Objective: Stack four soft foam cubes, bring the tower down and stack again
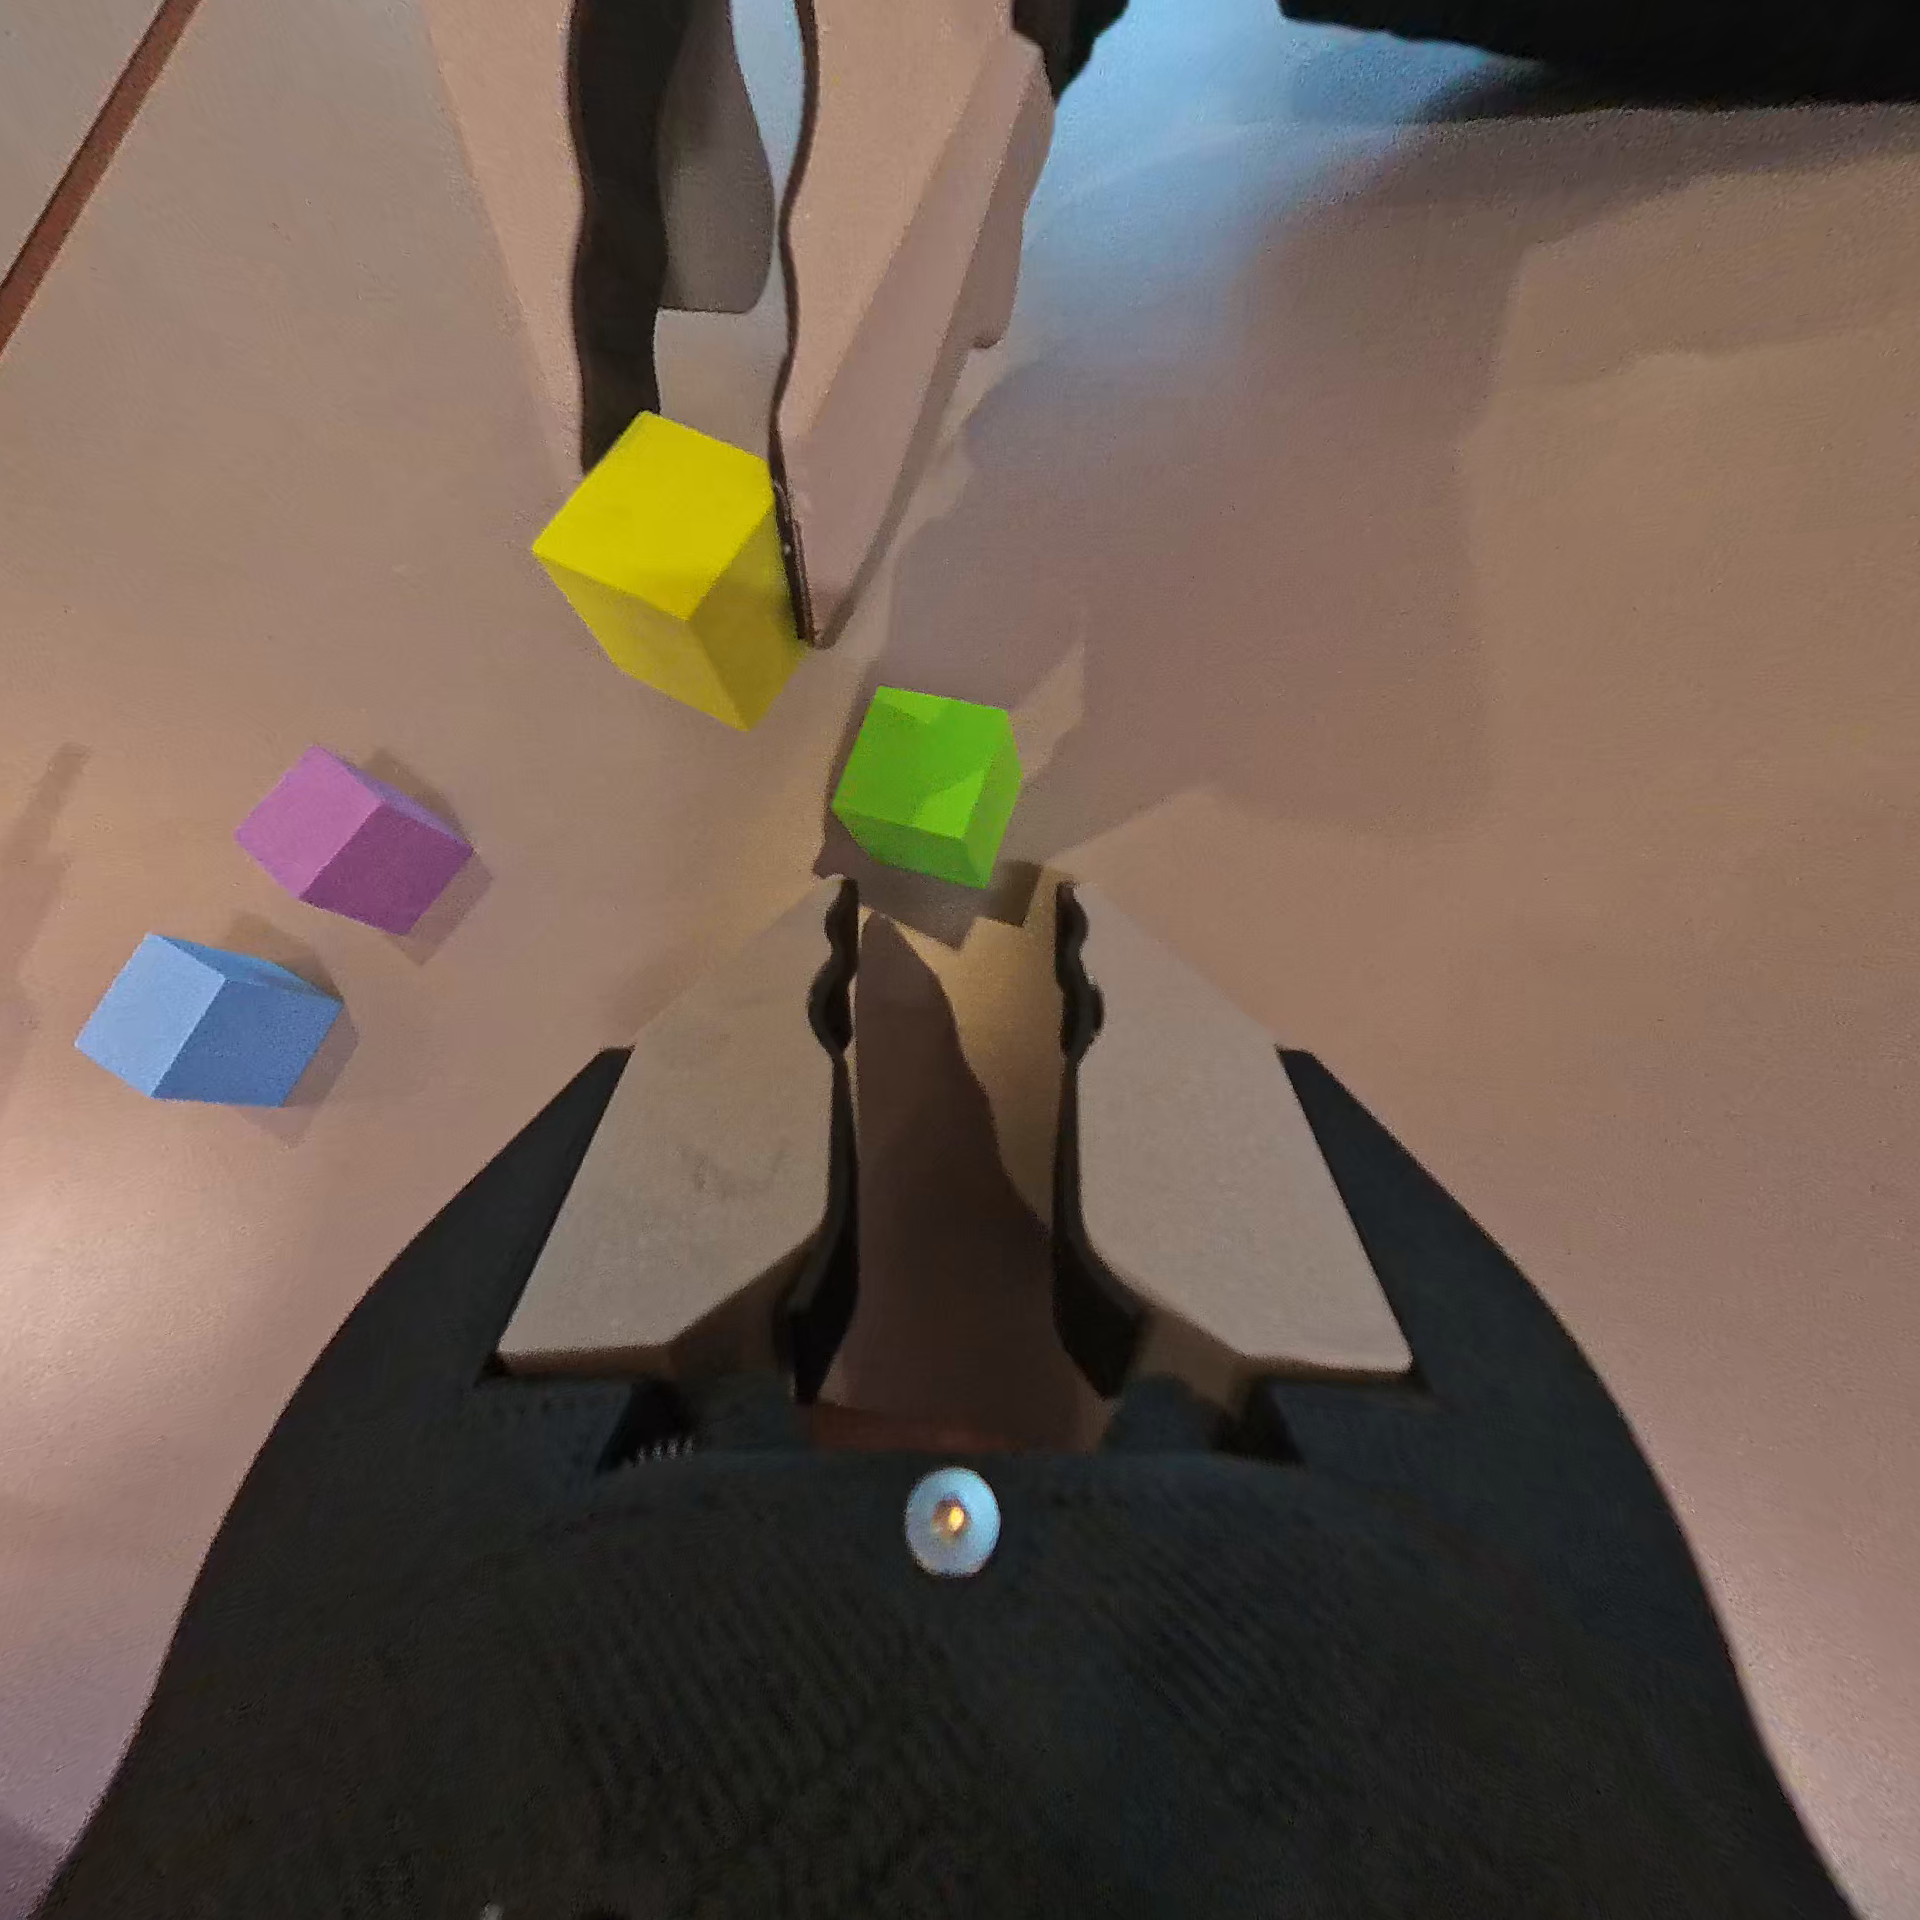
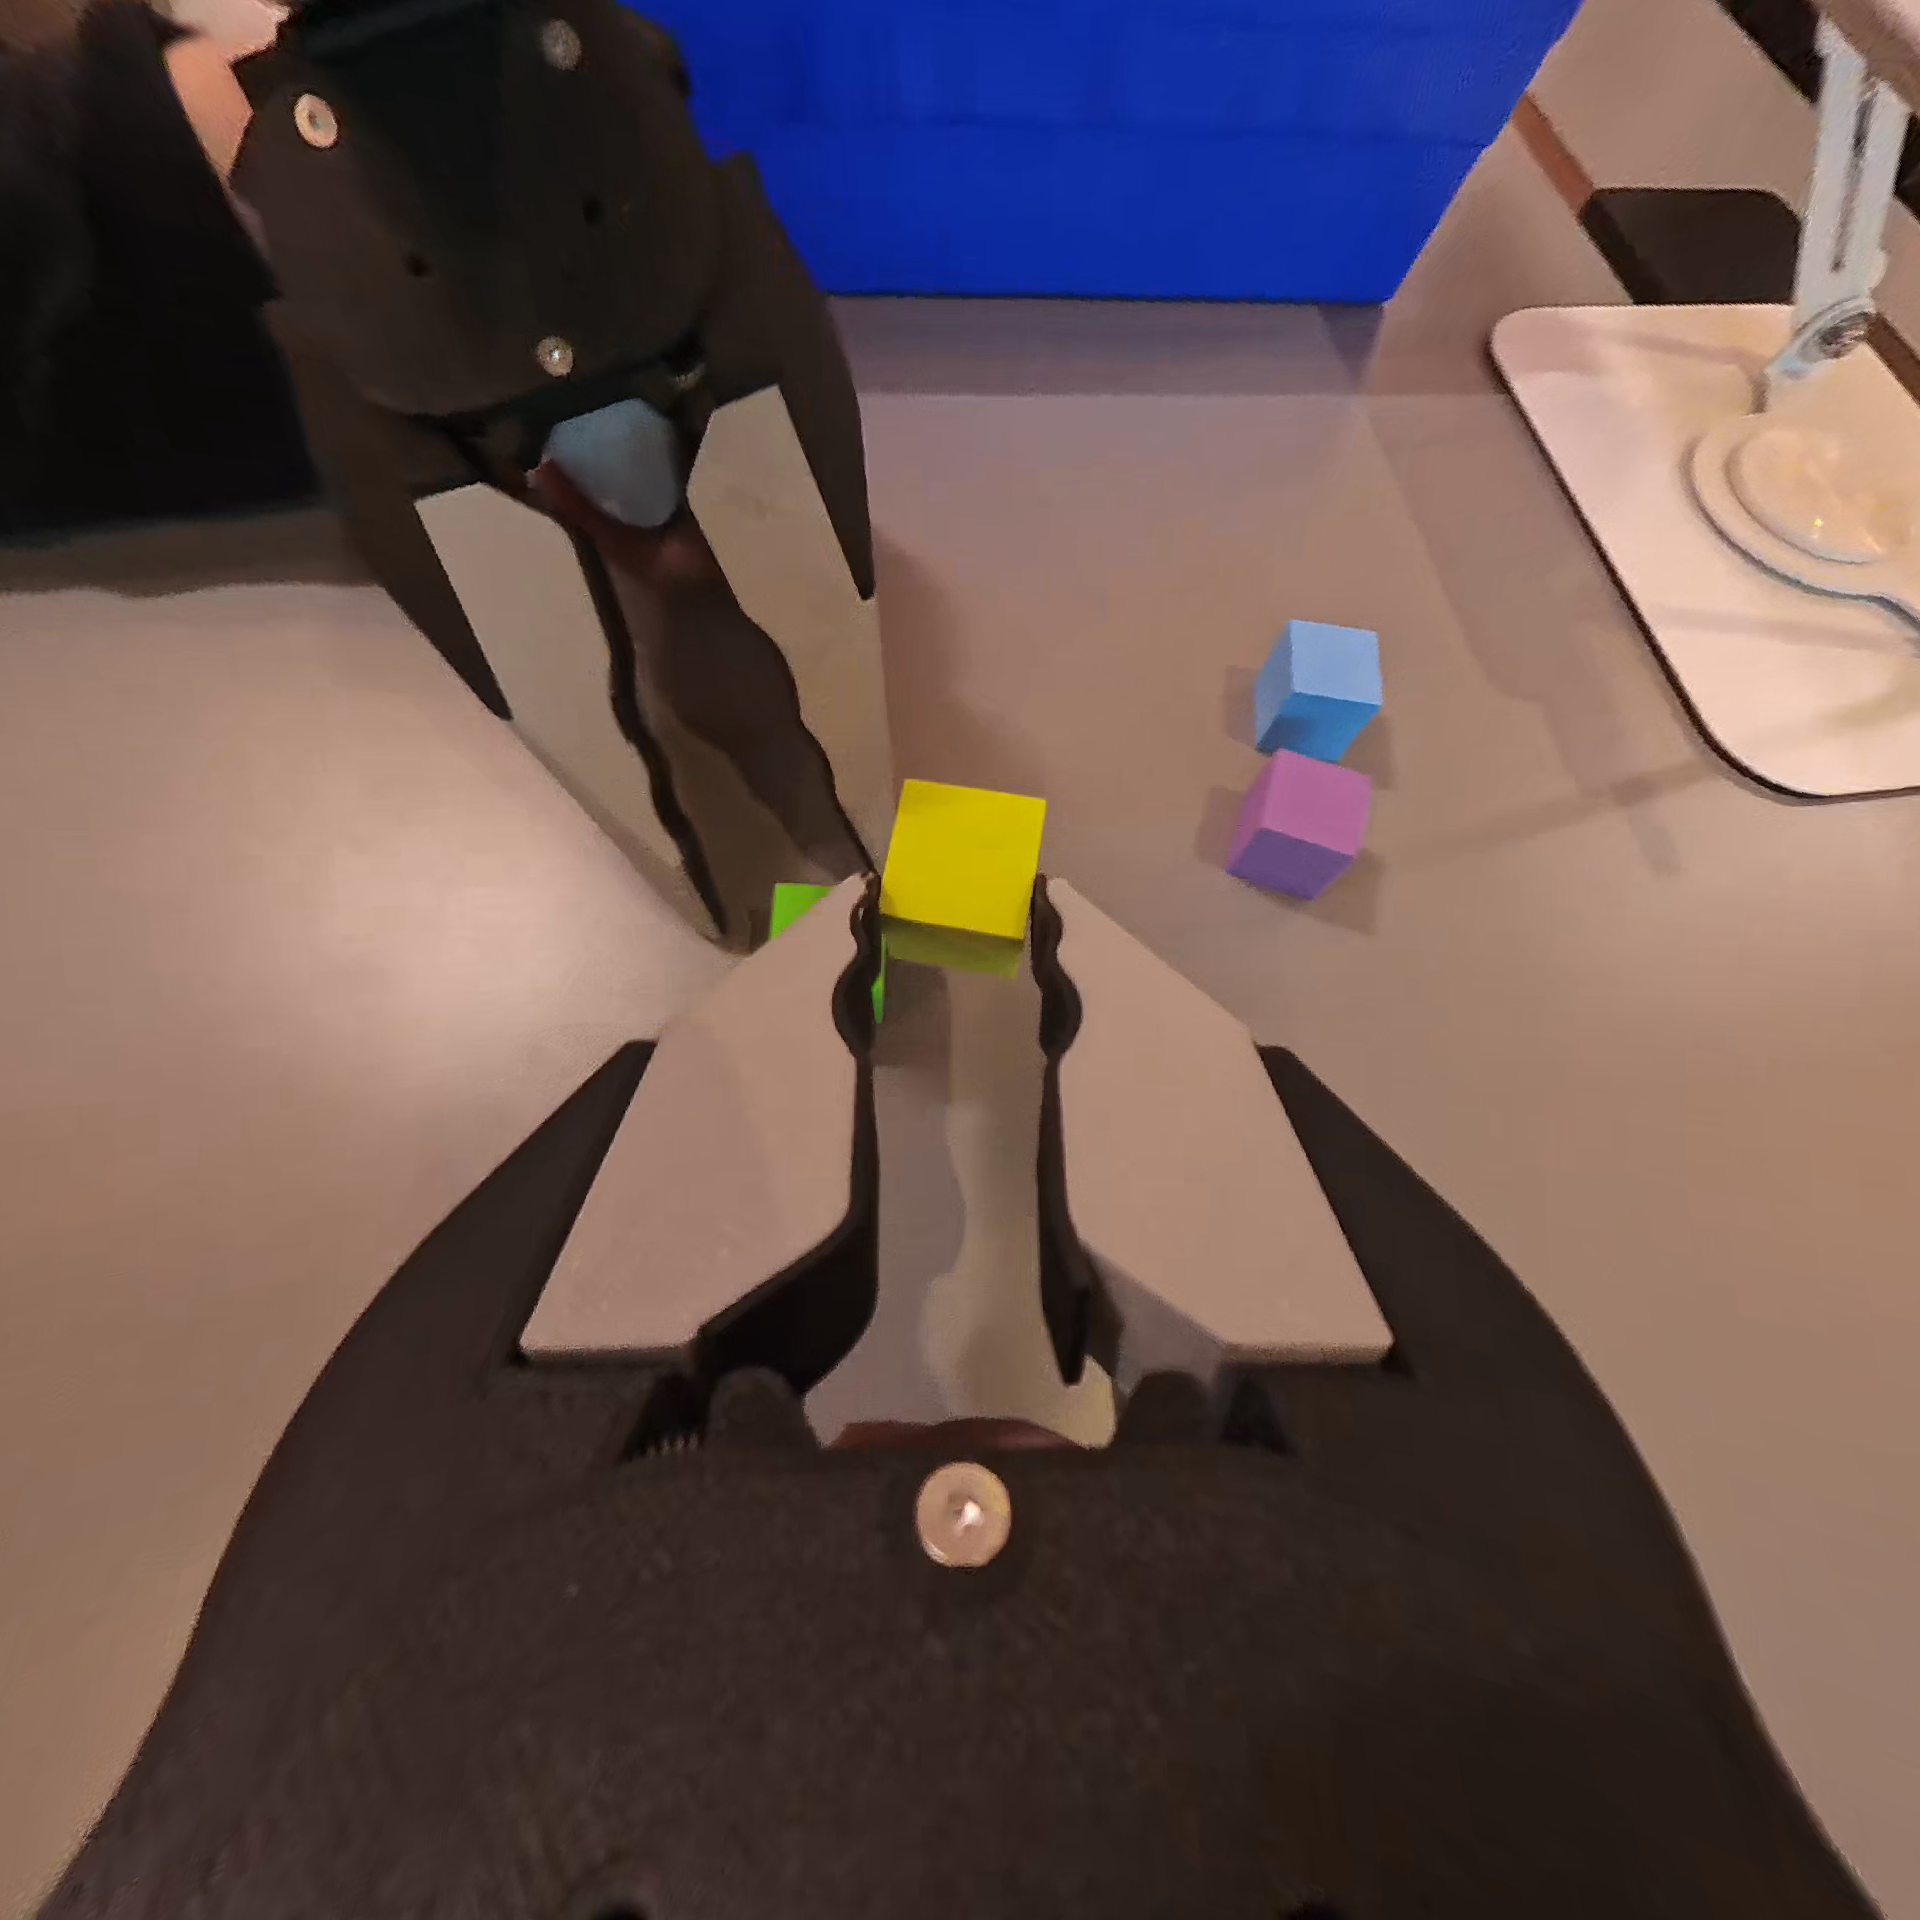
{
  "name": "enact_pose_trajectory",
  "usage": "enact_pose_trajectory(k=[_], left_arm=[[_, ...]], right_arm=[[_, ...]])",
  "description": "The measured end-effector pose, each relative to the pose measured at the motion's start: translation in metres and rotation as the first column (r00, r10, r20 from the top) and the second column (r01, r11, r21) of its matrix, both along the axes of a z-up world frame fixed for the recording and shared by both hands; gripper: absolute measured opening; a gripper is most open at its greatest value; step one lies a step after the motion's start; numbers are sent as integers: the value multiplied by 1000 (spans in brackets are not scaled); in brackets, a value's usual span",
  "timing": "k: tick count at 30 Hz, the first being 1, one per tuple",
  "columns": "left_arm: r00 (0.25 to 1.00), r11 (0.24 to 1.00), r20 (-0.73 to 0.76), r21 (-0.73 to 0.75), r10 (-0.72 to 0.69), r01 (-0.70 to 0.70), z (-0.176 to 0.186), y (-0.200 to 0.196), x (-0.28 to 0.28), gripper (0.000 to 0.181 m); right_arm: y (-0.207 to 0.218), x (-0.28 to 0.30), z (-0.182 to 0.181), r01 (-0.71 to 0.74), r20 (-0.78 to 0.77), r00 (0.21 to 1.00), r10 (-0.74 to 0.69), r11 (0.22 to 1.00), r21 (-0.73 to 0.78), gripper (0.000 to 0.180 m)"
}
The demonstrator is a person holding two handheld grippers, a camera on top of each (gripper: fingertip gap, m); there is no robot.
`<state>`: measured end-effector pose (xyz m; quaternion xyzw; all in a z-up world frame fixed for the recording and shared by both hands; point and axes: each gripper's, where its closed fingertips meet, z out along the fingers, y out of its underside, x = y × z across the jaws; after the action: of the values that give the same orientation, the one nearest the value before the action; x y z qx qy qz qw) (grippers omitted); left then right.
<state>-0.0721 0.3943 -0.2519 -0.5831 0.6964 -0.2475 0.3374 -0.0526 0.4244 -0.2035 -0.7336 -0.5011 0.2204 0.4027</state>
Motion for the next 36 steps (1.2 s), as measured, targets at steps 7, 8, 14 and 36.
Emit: enact_pose_trajectory(k=[7,8,14,36], left_arm=[[999,999,-8,33,-39,39,-1,-10,-1,17],[999,999,-8,34,-42,42,-1,-11,-1,15],[998,998,-7,37,-60,60,-1,-16,1,16],[1000,995,-20,-94,13,-14,-2,-12,-7,26]], right_arm=[[-5,-2,-5,-6,68,998,4,1000,21,26],[-5,-3,-6,-8,70,998,7,1000,17,26],[-8,-4,-8,-26,73,997,26,1000,9,26],[-33,-7,-13,-249,100,964,246,968,13,26]])
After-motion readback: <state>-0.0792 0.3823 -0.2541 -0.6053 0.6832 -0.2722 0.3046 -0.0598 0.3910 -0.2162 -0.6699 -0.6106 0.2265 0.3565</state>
